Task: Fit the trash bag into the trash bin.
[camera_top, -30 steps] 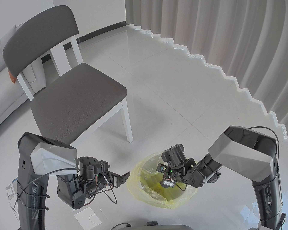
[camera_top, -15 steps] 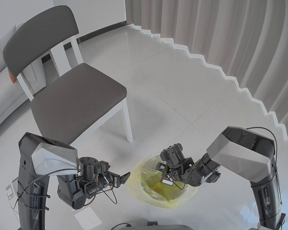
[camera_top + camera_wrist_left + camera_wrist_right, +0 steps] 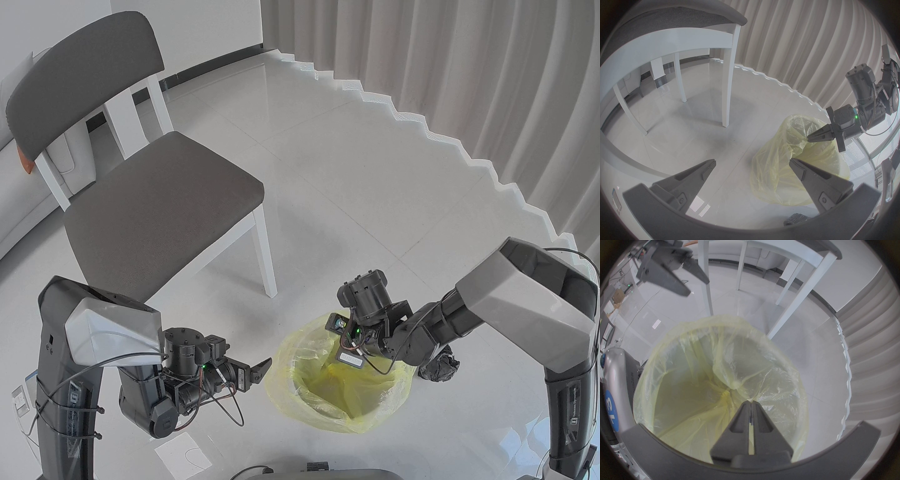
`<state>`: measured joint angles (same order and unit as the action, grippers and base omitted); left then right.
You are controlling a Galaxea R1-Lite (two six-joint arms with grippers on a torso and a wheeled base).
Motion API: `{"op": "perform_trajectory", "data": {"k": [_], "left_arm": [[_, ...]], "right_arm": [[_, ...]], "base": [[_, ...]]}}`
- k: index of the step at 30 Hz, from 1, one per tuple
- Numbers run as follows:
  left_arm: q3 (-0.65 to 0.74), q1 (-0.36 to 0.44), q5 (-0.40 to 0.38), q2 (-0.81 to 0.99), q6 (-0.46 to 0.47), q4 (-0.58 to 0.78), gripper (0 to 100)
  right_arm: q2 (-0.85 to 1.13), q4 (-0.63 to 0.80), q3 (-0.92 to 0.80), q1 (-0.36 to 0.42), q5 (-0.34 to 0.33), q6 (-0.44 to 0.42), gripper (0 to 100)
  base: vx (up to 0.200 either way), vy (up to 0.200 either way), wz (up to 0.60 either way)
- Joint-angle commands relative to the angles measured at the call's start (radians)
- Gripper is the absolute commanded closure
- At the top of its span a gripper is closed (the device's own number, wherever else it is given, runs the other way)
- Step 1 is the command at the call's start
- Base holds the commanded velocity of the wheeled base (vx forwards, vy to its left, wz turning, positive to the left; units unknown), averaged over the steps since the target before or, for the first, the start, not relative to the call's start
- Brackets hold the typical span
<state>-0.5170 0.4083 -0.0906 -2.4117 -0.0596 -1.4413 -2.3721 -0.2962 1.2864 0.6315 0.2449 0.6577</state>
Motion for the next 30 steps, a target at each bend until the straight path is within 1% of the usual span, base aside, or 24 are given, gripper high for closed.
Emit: {"op": "perform_trajectory", "data": {"k": [1,2,11,13,14,20,23,30], "left_arm": [[0.018,-0.002,0.0,0.002,0.0,-0.022,0],[0.02,-0.002,0.0,0.002,0.0,-0.022,0],[0.035,-0.005,0.0,0.002,-0.002,-0.031,0],[0.035,-0.005,0.0,0.002,-0.002,-0.031,0],[0.038,-0.005,0.0,0.002,-0.002,-0.033,0],[0.038,-0.009,-0.001,0.002,-0.003,-0.036,0],[0.038,-0.013,-0.001,-0.007,-0.005,-0.06,0],[0.04,-0.013,-0.001,-0.012,-0.005,-0.068,0]], "right_arm": [[0.022,0.042,0.077,-0.018,0.001,0.002,100],[0.019,0.046,0.082,-0.018,0.001,0.002,100],[-0.105,0.178,0.323,-0.047,-0.001,0.003,100],[-0.107,0.18,0.326,-0.049,-0.001,0.003,100],[-0.139,0.216,0.376,-0.055,-0.001,0.002,100],[-0.193,0.227,0.426,-0.065,-0.001,0.002,100],[-0.196,0.227,0.429,-0.064,-0.001,0.0,100],[-0.202,0.229,0.45,-0.065,-0.001,0.0,100]], "base": [[0.0,0.0,0.0],[0.0,0.0,0.0],[0.0,0.0,0.0],[0.0,0.0,0.0],[0.0,0.0,0.0],[0.0,0.0,0.0],[0.0,0.0,0.0],[0.0,0.0,0.0]]}}
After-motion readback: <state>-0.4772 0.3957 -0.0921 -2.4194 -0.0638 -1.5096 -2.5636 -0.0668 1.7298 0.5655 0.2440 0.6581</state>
